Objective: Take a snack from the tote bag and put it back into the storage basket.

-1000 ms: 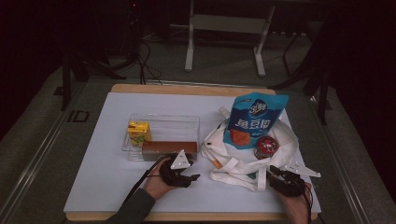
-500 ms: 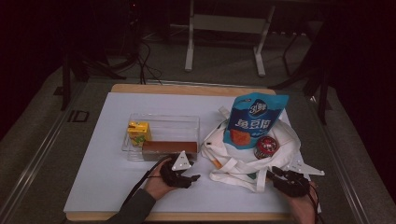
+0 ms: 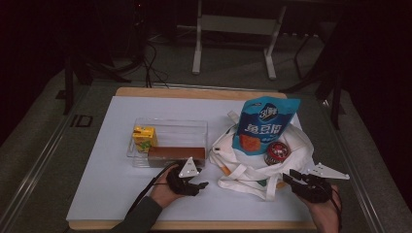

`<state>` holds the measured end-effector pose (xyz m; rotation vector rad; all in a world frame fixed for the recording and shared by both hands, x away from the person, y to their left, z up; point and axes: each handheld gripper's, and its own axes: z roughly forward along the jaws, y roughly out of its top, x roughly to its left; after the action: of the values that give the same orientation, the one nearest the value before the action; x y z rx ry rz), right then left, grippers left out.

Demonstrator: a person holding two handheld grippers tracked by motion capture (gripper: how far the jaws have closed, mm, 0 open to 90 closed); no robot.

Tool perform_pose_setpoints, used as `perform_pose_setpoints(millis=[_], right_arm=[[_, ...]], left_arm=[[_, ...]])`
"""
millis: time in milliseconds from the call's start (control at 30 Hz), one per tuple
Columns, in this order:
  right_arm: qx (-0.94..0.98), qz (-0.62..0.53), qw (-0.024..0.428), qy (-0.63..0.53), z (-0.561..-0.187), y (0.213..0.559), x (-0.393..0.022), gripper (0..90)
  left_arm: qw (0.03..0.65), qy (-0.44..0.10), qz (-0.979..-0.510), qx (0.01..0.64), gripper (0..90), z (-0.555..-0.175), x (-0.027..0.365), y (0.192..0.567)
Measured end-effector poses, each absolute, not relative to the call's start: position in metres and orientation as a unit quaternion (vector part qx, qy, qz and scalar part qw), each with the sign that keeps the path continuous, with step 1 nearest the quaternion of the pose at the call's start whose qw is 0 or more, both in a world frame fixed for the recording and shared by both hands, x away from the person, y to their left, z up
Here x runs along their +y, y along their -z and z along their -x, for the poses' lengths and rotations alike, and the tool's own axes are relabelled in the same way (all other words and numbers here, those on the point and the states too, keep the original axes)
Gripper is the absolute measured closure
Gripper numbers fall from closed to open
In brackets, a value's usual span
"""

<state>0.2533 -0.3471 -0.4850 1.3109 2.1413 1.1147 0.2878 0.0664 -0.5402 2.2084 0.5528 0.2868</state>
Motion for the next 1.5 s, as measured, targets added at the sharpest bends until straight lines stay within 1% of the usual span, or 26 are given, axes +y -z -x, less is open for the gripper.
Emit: perform_pose_setpoints(millis=[167,333,433,600,767,800,833,900,1033,1167,1500], right_arm=[[0.766,-0.466,0.197,-0.396,-0.258,0.481,-0.347,72.5],[0.77,-0.46,0.199,-0.396,-0.266,0.477,-0.345,73.3],[0.768,-0.462,0.2,-0.395,-0.272,0.476,-0.344,67.0],[0.769,-0.463,0.19,-0.397,-0.285,0.475,-0.342,61.1],[0.768,-0.464,0.194,-0.395,-0.292,0.473,-0.34,56.9],[0.767,-0.466,0.195,-0.396,-0.294,0.471,-0.34,55.4],[0.762,-0.471,0.197,-0.399,-0.298,0.469,-0.341,51.6],[0.759,-0.474,0.197,-0.401,-0.302,0.466,-0.342,48.9],[0.757,-0.477,0.198,-0.401,-0.309,0.462,-0.342,46.5],[0.761,-0.476,0.2,-0.393,-0.316,0.459,-0.339,46.4],[0.76,-0.478,0.203,-0.39,-0.337,0.447,-0.331,39.7]], left_arm=[[0.412,-0.113,-0.877,0.22,43.5,-0.288,0.067,0.54],[0.414,-0.109,-0.876,0.221,43.3,-0.288,0.067,0.54],[0.414,-0.108,-0.877,0.22,43.3,-0.288,0.067,0.54],[0.419,-0.103,-0.875,0.22,42.9,-0.289,0.068,0.54],[0.419,-0.103,-0.876,0.215,42.6,-0.289,0.068,0.54],[0.421,-0.101,-0.875,0.216,42.6,-0.289,0.068,0.54],[0.421,-0.1,-0.875,0.216,42.6,-0.289,0.068,0.54],[0.424,-0.101,-0.874,0.216,42.7,-0.288,0.069,0.54],[0.425,-0.1,-0.874,0.213,42.7,-0.288,0.069,0.54],[0.429,-0.095,-0.873,0.212,42.7,-0.288,0.07,0.54],[0.433,-0.09,-0.872,0.212,42.6,-0.289,0.071,0.54]])
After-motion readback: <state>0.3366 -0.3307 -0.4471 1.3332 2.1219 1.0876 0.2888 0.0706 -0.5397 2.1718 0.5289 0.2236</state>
